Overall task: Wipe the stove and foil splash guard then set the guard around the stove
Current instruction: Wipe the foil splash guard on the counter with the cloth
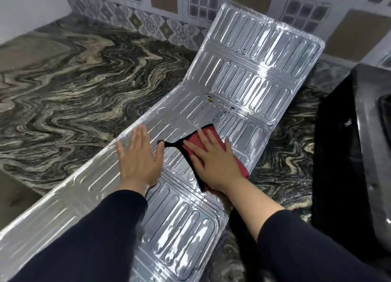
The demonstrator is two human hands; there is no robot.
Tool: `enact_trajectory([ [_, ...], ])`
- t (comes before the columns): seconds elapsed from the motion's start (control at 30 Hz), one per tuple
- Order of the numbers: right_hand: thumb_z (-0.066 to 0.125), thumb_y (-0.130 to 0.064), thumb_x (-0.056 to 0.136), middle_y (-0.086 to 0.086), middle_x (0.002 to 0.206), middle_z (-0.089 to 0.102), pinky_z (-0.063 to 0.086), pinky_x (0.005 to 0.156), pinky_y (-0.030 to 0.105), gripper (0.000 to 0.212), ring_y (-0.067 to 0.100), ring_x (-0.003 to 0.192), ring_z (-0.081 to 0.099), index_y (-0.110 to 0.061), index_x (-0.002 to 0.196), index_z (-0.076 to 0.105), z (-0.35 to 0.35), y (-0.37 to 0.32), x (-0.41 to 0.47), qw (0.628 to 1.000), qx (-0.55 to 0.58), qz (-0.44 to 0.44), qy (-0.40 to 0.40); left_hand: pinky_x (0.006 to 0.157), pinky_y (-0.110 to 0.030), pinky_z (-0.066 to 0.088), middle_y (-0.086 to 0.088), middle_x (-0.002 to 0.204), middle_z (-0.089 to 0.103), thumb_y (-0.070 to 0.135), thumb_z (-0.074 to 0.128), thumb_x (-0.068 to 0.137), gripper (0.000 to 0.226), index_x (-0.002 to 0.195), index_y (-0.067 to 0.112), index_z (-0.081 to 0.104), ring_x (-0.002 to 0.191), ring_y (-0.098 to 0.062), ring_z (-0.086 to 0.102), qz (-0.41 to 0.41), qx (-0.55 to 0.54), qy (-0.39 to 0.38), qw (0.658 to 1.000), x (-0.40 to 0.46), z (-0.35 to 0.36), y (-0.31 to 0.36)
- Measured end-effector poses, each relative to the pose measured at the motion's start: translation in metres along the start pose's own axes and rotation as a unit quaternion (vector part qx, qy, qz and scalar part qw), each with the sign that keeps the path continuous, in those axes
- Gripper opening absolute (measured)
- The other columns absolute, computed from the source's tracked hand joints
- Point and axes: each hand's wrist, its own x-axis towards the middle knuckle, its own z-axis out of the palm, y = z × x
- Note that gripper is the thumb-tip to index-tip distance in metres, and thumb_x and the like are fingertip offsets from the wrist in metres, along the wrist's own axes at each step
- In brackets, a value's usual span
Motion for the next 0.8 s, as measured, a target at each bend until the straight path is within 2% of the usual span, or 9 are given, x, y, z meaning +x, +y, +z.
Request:
enact_trajectory([
  [0.2, 0.01, -0.055, 0.097, -0.005, 0.161, -0.009, -0.014, 0.112, 0.06, 0.049, 0.02, 0.147, -0.013, -0.05, 0.145, 0.011, -0.024, 0.082, 0.059, 0.995, -0.031, 0.091, 0.003, 0.116, -0.05, -0.006, -0.004, 0.159, -0.008, 0.063, -0.013, 0.086, 0.083, 0.15, 0.011, -0.006, 0.148, -0.019, -0.005, 0.005, 0.028, -0.003, 1.0, 0.003, -0.001, 0.002],
  [0.4, 0.009, -0.051, 0.098, -0.001, 0.161, -0.009, -0.016, 0.111, 0.057, 0.049, 0.024, 0.147, -0.012, -0.048, 0.147, 0.007, -0.022, 0.08, 0.064, 0.993, -0.054, 0.103, 0.015, 0.115, -0.051, -0.008, -0.005, 0.159, -0.011, 0.062, -0.017, 0.083, 0.084, 0.15, 0.011, -0.008, 0.148, -0.019, -0.009, 0.013, 0.04, -0.009, 0.999, 0.004, 0.001, 0.0],
  [0.6, 0.009, -0.049, 0.098, -0.001, 0.161, -0.011, -0.019, 0.11, 0.054, 0.049, 0.024, 0.147, -0.014, -0.049, 0.146, 0.004, -0.009, 0.033, 0.028, 0.998, -0.036, 0.058, 0.003, 0.118, -0.054, -0.003, -0.005, 0.158, -0.014, 0.062, -0.02, 0.082, 0.083, 0.149, 0.012, -0.012, 0.147, -0.02, -0.011, 0.013, 0.063, -0.03, 0.997, -0.018, -0.004, -0.022],
  [0.8, 0.006, -0.049, 0.096, -0.003, 0.158, -0.011, -0.018, 0.113, 0.055, 0.051, 0.025, 0.146, -0.017, -0.046, 0.146, 0.007, 0.011, -0.048, -0.021, 0.997, -0.029, -0.071, -0.013, 0.118, -0.051, -0.009, 0.0, 0.16, -0.01, 0.057, -0.003, 0.089, 0.073, 0.15, 0.017, -0.01, 0.146, -0.014, -0.011, 0.04, 0.04, -0.035, 0.998, -0.038, -0.012, -0.056],
])
